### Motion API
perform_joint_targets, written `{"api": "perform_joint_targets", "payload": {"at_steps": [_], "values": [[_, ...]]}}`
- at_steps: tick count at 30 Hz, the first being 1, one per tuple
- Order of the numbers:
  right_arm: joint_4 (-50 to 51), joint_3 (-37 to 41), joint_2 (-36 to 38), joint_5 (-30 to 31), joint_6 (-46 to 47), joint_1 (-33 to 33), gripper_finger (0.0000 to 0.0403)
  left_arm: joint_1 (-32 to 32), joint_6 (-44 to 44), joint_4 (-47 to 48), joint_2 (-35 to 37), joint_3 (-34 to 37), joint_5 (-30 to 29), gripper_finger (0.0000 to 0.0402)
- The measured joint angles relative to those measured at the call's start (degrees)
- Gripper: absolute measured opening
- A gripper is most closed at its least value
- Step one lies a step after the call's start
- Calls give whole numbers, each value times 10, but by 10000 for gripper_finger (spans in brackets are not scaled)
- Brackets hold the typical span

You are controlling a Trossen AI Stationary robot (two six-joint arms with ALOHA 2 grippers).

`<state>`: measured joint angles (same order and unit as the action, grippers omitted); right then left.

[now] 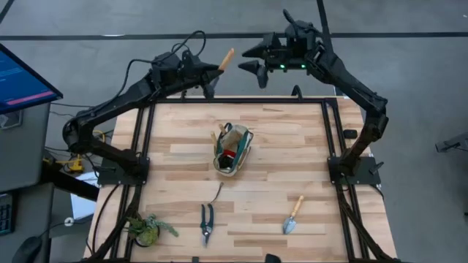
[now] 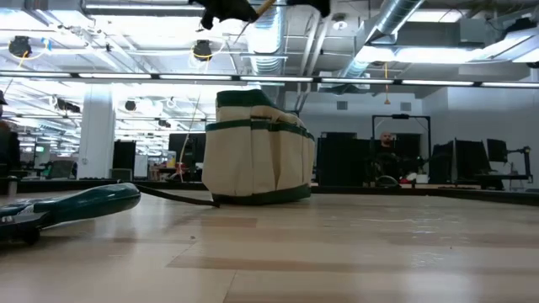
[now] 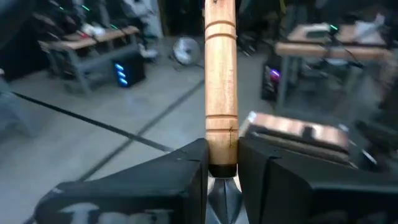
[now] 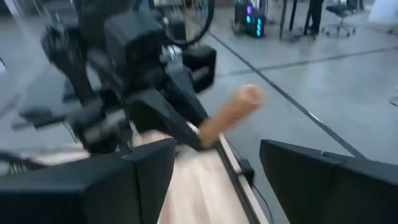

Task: Pick & Place Garden tools in Gardening bag
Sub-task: Put the top brown trowel into the white gardening bag

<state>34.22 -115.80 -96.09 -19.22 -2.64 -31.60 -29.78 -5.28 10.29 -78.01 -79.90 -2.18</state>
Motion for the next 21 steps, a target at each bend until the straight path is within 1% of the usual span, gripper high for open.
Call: {"api": "perform_joint_targets", "payload": {"at_steps": [5,9,14,17,21], "values": [[-101,0,-27,0,73,5,226,22,-3,-79,-4,0,-83,33],[-170,1,-48,12,111,4,226,38,-26,-101,-3,0,-143,33],[-252,0,-63,18,141,5,224,58,-50,-112,-9,0,-186,33],[-258,1,-64,28,147,4,223,68,-61,-128,-15,0,-202,33],[-260,1,-64,30,147,6,219,72,-65,-139,-17,0,-208,33]]}}
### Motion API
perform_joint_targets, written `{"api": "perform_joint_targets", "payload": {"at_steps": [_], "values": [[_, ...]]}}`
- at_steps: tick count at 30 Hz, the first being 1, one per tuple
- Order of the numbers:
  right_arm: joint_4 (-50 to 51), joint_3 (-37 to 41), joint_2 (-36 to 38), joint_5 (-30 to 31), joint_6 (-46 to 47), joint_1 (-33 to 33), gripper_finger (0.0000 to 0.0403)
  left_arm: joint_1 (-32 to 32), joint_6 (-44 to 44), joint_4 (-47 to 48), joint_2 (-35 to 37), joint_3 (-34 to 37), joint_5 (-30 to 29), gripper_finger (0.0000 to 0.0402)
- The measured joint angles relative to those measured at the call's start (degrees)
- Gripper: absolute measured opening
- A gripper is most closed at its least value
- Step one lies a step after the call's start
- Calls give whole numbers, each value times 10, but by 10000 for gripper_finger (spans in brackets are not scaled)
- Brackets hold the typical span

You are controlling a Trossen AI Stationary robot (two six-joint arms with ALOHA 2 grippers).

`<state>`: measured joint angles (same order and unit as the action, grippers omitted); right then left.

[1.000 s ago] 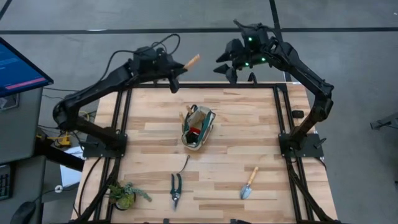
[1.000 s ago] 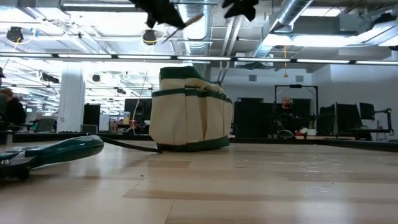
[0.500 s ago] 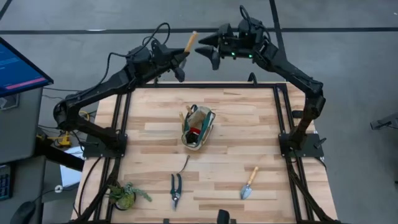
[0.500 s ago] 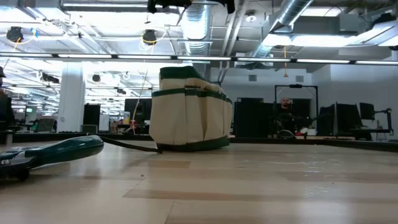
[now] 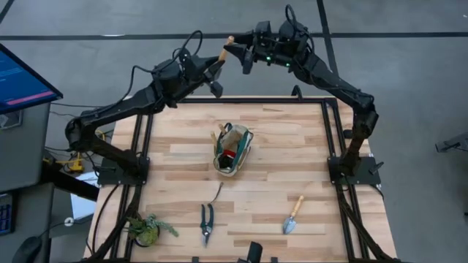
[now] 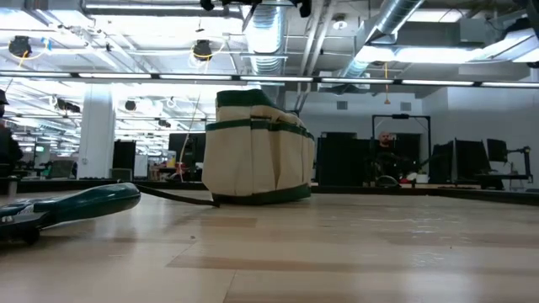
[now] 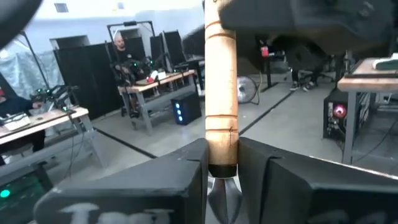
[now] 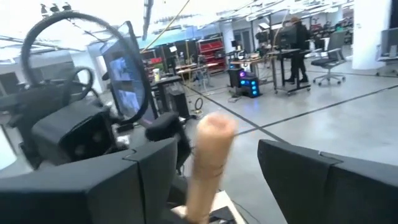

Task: Pick & Place Garden tools in Gardening bag
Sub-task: Put the top brown trowel into the white gardening bag

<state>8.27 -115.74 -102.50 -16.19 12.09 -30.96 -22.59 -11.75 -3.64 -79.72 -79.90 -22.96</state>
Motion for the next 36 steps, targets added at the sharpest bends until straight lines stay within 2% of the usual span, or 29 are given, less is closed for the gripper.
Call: {"api": "perform_joint_targets", "payload": {"at_steps": [10,12,17,27,29,32,36], "values": [[22,0,0,-1,0,14,182,22,-26,-14,-17,0,3,33],[22,0,0,-2,0,19,154,25,-26,-19,-19,0,0,33],[19,0,0,12,-1,24,50,25,-30,-21,-18,0,-20,33],[24,0,1,28,-13,29,52,25,-29,-25,-17,0,-21,38],[33,0,8,28,-13,25,52,25,-29,-26,-17,0,-20,68],[67,1,30,28,-37,14,52,25,-28,-17,-12,0,-23,134],[162,-1,73,60,-86,-15,52,24,-28,-4,-10,0,-32,212]]}}
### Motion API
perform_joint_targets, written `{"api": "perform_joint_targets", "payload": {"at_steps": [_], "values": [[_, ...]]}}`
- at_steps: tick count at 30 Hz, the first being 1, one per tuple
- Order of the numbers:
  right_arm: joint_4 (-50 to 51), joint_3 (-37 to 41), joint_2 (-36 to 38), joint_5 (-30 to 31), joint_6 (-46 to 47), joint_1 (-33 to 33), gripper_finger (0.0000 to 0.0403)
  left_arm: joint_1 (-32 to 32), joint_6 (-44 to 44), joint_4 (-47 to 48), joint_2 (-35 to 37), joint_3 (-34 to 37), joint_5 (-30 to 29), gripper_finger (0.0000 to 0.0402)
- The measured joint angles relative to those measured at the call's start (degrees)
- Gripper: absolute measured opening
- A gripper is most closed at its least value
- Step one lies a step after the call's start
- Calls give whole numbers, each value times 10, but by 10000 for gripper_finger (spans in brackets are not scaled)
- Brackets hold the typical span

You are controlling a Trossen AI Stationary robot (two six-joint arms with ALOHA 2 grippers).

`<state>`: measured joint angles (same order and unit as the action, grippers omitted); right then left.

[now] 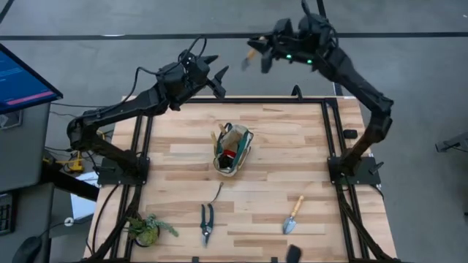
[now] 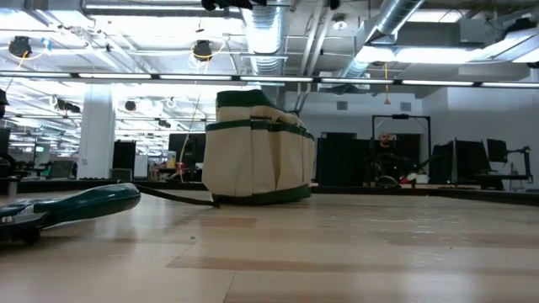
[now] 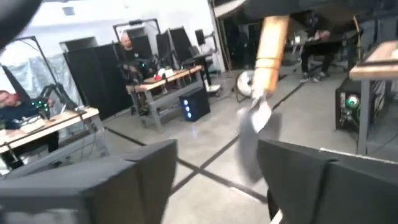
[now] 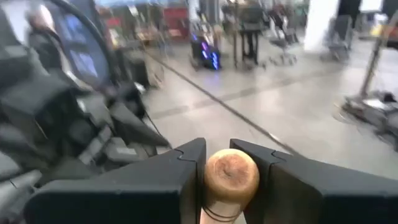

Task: Pick & Place Garden tools in Gardening bag
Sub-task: Put the top brown trowel into the white gardening bag

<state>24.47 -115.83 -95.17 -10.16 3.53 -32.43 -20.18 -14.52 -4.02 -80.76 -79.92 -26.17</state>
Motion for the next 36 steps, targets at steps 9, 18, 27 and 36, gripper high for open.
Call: {"api": "perform_joint_targets", "payload": {"at_steps": [9,18,27,36], "values": [[145,80,50,-24,-55,-41,52,1,15,67,31,0,5,266],[-172,460,119,-98,12,-21,52,2,19,91,103,0,6,236],[-281,545,115,-195,2,-1,52,2,33,91,134,0,-14,216],[-254,545,96,-241,-7,-2,52,2,56,93,130,0,-13,214]]}}
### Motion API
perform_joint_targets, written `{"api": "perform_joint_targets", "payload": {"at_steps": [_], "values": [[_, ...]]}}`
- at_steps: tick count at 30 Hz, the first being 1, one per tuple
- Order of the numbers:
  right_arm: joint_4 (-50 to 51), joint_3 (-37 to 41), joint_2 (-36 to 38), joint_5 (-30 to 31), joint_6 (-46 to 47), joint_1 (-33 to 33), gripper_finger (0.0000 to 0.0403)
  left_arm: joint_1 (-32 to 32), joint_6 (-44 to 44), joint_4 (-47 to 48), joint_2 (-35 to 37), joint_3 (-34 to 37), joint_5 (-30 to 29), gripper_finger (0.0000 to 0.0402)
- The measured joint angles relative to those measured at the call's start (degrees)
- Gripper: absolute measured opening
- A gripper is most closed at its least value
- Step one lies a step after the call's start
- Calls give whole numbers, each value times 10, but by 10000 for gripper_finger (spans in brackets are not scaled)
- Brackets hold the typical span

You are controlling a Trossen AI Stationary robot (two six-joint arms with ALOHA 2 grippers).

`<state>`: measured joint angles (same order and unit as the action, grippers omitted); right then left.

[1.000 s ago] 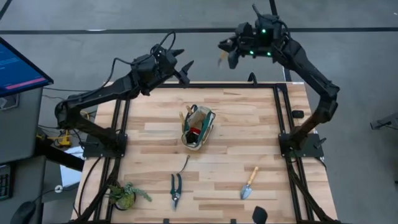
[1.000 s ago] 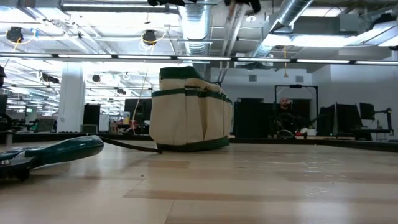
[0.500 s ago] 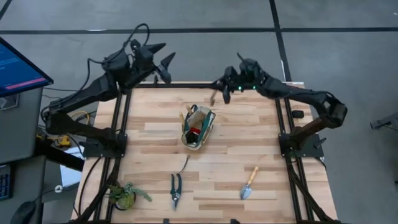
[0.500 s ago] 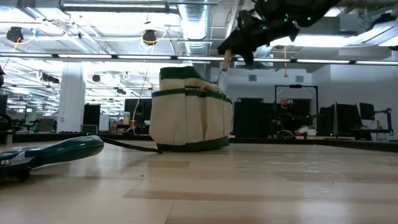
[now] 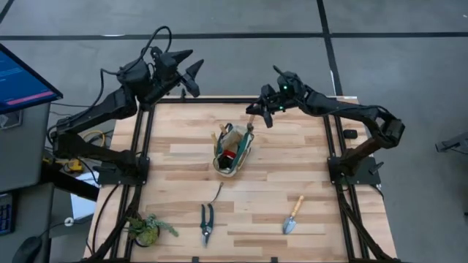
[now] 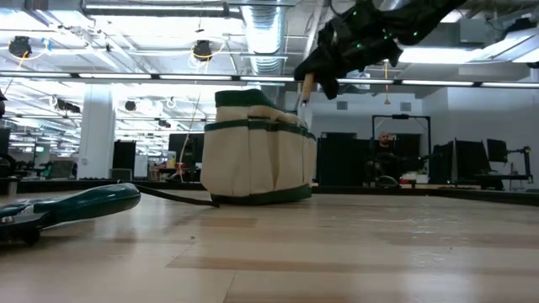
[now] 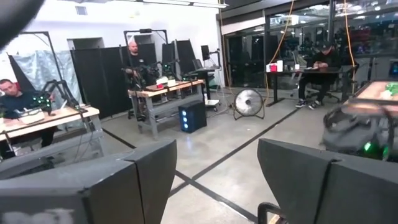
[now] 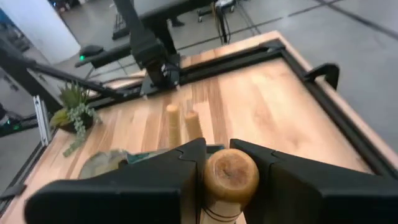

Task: Pick & Place Garden tools in Gardening bag
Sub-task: Put the top brown trowel into the white gardening bag

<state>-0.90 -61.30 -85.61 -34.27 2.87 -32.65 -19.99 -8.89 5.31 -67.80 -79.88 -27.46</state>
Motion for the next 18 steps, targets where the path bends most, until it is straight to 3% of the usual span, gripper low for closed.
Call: {"api": "perform_joint_targets", "payload": {"at_steps": [18], "values": [[9,6,-86,-2,-47,15,52,0,3,-1,-2,0,0,207]]}}
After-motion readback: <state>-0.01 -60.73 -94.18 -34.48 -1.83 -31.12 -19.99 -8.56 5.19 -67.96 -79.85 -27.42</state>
